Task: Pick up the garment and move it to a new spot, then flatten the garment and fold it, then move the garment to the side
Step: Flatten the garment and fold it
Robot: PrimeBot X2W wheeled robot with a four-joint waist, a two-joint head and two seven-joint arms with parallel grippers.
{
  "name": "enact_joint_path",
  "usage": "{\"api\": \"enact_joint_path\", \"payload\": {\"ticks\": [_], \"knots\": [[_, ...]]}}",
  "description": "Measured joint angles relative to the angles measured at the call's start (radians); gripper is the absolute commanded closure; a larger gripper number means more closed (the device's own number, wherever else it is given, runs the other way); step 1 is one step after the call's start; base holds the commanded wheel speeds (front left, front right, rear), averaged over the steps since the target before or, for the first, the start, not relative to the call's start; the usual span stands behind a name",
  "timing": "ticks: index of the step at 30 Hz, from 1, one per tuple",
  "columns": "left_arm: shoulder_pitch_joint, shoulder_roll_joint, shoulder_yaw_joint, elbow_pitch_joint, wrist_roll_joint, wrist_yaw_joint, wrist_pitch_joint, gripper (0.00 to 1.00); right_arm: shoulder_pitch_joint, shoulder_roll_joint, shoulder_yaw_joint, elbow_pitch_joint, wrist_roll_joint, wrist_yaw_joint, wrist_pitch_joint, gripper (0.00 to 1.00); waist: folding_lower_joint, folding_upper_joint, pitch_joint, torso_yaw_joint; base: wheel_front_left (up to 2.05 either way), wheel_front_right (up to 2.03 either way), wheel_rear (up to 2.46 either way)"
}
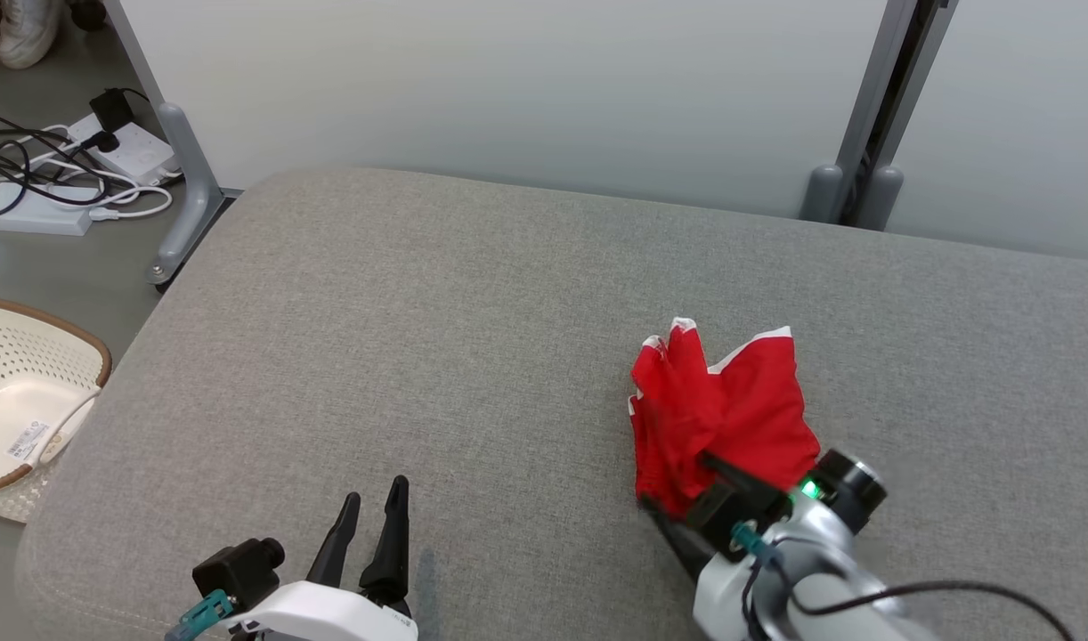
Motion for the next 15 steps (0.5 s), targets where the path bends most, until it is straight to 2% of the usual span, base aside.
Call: {"api": "enact_joint_path", "payload": {"ticks": [5, 15], "knots": [[0.000, 0.000, -0.005, 0.002, -0.005, 0.000, 0.000, 0.00, 0.027, 0.007, 0.070, -0.026, 0.004, 0.000, -0.003, 0.00, 0.0001, 0.0001, 0.000, -0.003, 0.00, 0.00, 0.00], [0.000, 0.000, -0.004, 0.008, -0.005, 0.000, 0.000, 0.00, 0.032, 0.007, 0.126, -0.039, 0.074, 0.000, -0.004, 0.00, 0.0000, 0.0000, -0.002, -0.007, 0.00, 0.00, 0.00]]}}
